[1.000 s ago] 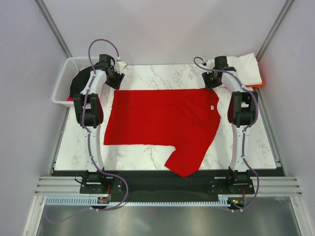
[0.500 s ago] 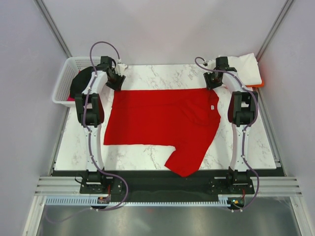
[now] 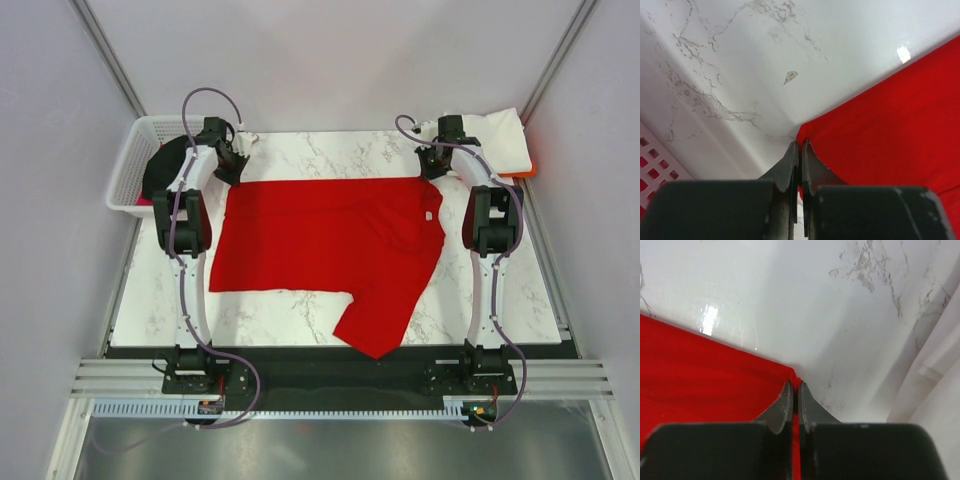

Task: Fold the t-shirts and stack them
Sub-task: Fold the tshirt

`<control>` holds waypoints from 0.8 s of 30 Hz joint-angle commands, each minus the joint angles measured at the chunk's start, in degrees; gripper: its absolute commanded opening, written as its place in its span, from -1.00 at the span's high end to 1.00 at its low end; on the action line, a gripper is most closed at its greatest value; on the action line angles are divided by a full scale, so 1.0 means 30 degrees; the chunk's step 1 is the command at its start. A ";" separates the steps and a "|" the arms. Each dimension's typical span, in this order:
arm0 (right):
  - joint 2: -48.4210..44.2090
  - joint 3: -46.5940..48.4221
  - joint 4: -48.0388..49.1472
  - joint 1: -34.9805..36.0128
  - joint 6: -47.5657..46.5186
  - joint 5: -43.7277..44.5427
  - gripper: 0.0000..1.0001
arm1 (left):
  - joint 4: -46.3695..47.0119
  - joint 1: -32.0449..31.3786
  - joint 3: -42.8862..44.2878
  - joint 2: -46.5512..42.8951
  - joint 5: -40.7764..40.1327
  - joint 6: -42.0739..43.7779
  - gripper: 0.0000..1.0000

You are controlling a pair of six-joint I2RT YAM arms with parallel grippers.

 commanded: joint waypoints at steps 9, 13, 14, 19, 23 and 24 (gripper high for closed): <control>-0.0966 0.1411 0.0547 -0.0640 -0.0116 0.0321 1.00 | -0.0078 0.0356 0.0016 -0.1981 -0.0102 0.0416 0.95; -0.4152 0.1589 0.0927 -0.0815 -0.0321 0.0263 1.00 | -0.0078 0.0356 -0.0043 -0.5665 0.0979 0.0475 0.95; -0.4802 0.1443 0.0986 -0.0816 -0.0380 0.0234 1.00 | -0.0078 0.0356 -0.0072 -0.6315 0.1099 0.0504 0.95; -1.0037 -0.0957 0.1746 -0.0845 -0.1229 0.0116 1.00 | -0.0020 0.0385 -0.0949 -1.0064 0.1802 0.0680 0.95; -1.4087 -0.3270 0.1923 -0.0845 -0.1493 0.0262 1.00 | 0.0214 0.0356 -0.3026 -1.3492 0.2330 0.1031 0.95; -1.4966 -0.4378 0.2011 -0.0845 -0.1494 0.0321 1.00 | 0.0360 0.0356 -0.4046 -1.5065 0.2359 0.1090 0.95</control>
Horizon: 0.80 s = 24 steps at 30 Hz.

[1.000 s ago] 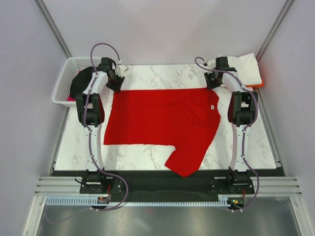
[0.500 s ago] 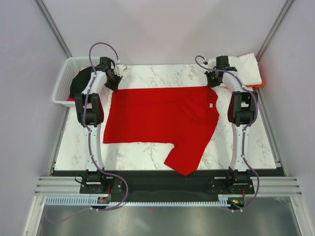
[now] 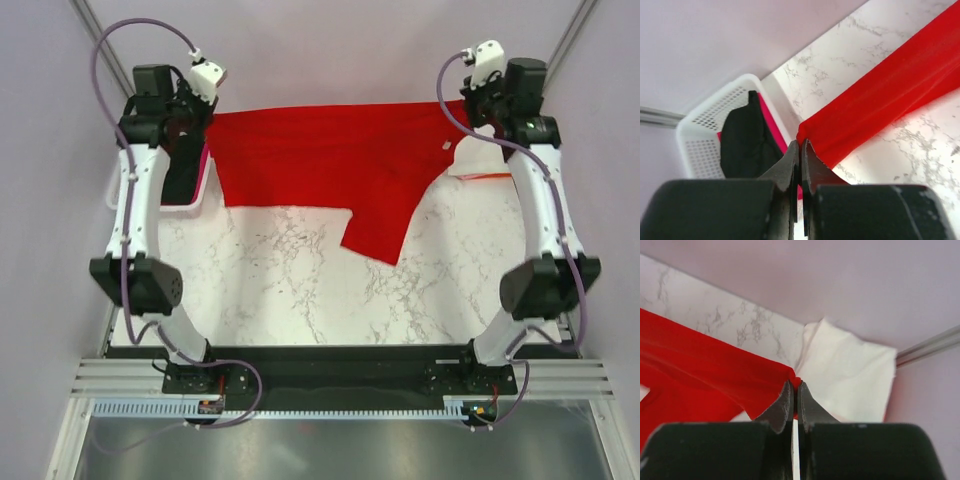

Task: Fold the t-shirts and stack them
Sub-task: Fold the tshirt

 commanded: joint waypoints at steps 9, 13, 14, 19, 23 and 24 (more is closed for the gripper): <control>-1.2987 -0.4727 -0.0768 -0.0299 -0.1080 0.0395 1.00 | 0.0897 0.0305 -0.7637 -1.1973 0.0093 0.1370 0.95; -1.6705 -0.3498 -0.3372 -0.0299 -0.2133 0.0101 1.00 | 0.0926 0.0305 -0.8551 -1.5813 -0.0433 0.1516 0.95; -1.7180 -0.3176 -0.3698 -0.0299 -0.2165 0.0188 1.00 | 0.0868 0.0305 -0.8609 -1.7154 -0.0522 0.1575 0.95; -1.8561 -0.1212 -0.4843 -0.0299 -0.2165 0.0774 1.00 | 0.0663 0.0305 -0.8406 -1.9276 -0.0670 0.2073 0.95; -1.8211 -0.1677 -0.4728 -0.0299 -0.2779 0.0571 1.00 | 0.0020 0.0305 -0.8492 -1.9015 -0.0407 0.2307 0.95; -1.8094 -0.2375 -0.4698 -0.0299 -0.2809 0.0454 1.00 | -0.0098 0.0305 -0.8986 -1.8752 -0.0290 0.2569 0.95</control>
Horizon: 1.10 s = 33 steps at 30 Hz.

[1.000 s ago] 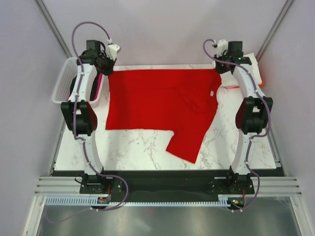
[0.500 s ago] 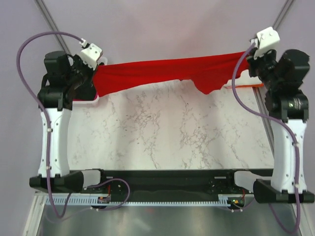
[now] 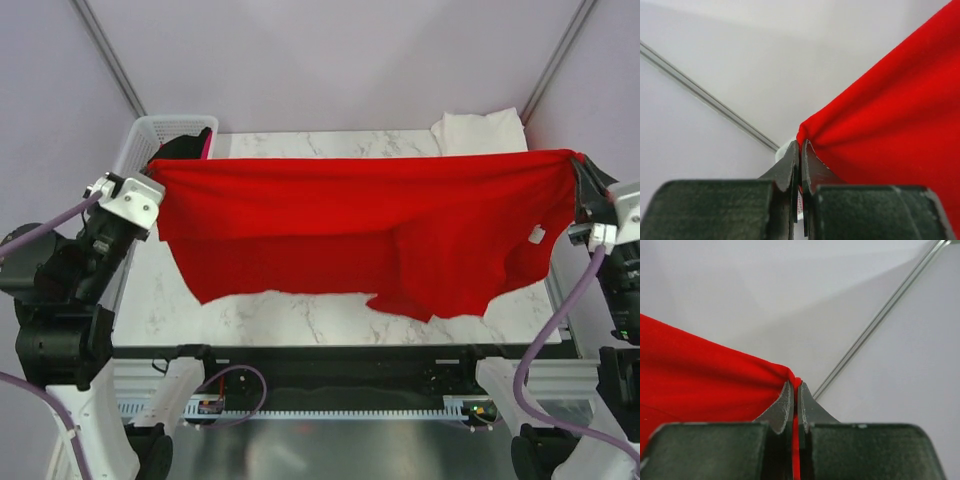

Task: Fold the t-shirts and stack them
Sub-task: Fold the tshirt

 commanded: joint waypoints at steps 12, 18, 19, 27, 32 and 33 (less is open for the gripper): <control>0.5303 -1.4263 0.5354 -0.0175 -0.0968 -0.3033 1.00 | 0.0707 0.0115 -0.9475 0.7561 0.2159 0.3275 0.95; 1.2736 -1.4512 0.9312 0.0293 -0.0557 -0.2595 1.00 | 0.2550 -0.0031 -0.7818 1.5177 0.1402 0.2573 0.96; 1.3772 -1.4132 0.9669 0.0323 -0.0499 -0.2304 1.00 | 0.2729 -0.0002 -0.7317 1.6056 0.1166 0.2427 0.95; 2.4284 -0.5064 1.0024 0.0323 0.0350 -0.1218 1.00 | 0.3463 0.0056 -0.0616 2.3734 -0.0621 0.0845 0.95; 2.8366 0.0073 0.9468 0.0323 0.0468 -0.0515 1.00 | 0.3347 0.0027 0.2908 2.7282 -0.1414 0.0316 0.95; 2.9503 0.1415 0.9439 0.0323 0.0497 -0.0224 1.00 | 0.3346 0.0027 0.3841 2.7663 -0.1531 0.0287 0.95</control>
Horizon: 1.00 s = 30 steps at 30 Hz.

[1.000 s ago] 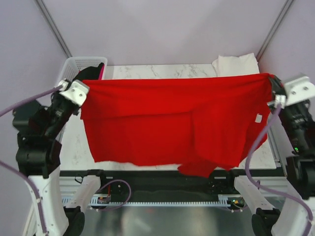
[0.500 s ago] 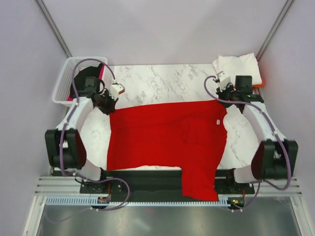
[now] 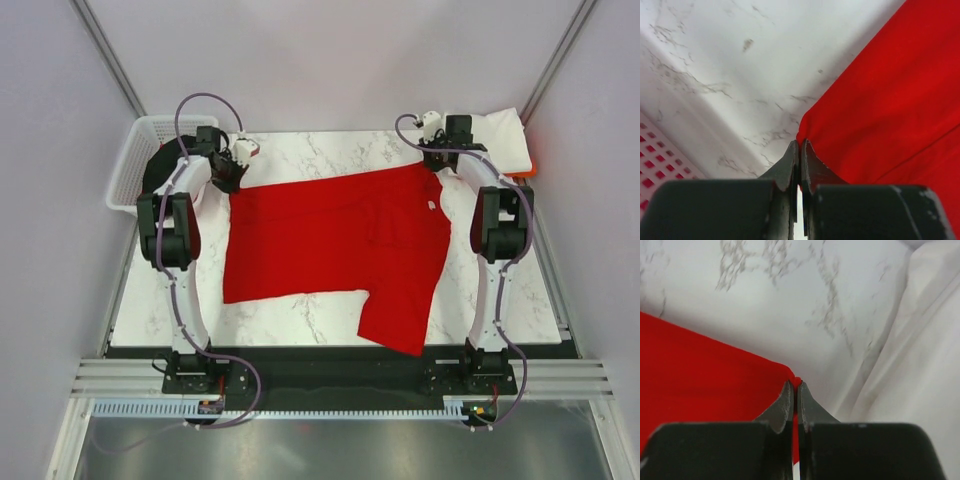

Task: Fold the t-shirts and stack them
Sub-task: Fold the tshirt

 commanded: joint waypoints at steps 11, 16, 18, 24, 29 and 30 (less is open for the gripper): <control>0.5932 0.7813 0.3073 0.0633 0.0920 0.3608 1.00 | 0.3263 -0.0046 0.7927 0.4905 -0.3174 -0.2066 0.80; 0.6168 0.8196 0.4334 0.0925 0.1274 0.5304 0.64 | 0.5104 -0.0866 1.0185 0.5929 -0.3757 -0.2447 0.24; 0.5731 0.8196 0.4657 0.1014 0.2031 0.6533 0.11 | 0.5987 -0.1158 1.0626 0.5844 -0.5043 -0.2477 0.04; 0.1260 0.6355 0.4164 0.0897 0.2945 0.5817 -0.15 | 0.6431 -0.1948 0.8817 0.2335 -0.7236 -0.2447 -0.19; -0.6007 -0.2992 0.3489 0.0779 0.0617 -0.1415 -0.24 | 0.5496 -0.2653 0.1861 -0.4652 -0.8218 -0.3352 -0.46; -0.8370 -0.4591 0.2645 0.1012 -0.0356 -0.2385 -0.24 | 0.4710 -0.2828 0.0678 -0.5631 -0.7199 -0.3297 -0.63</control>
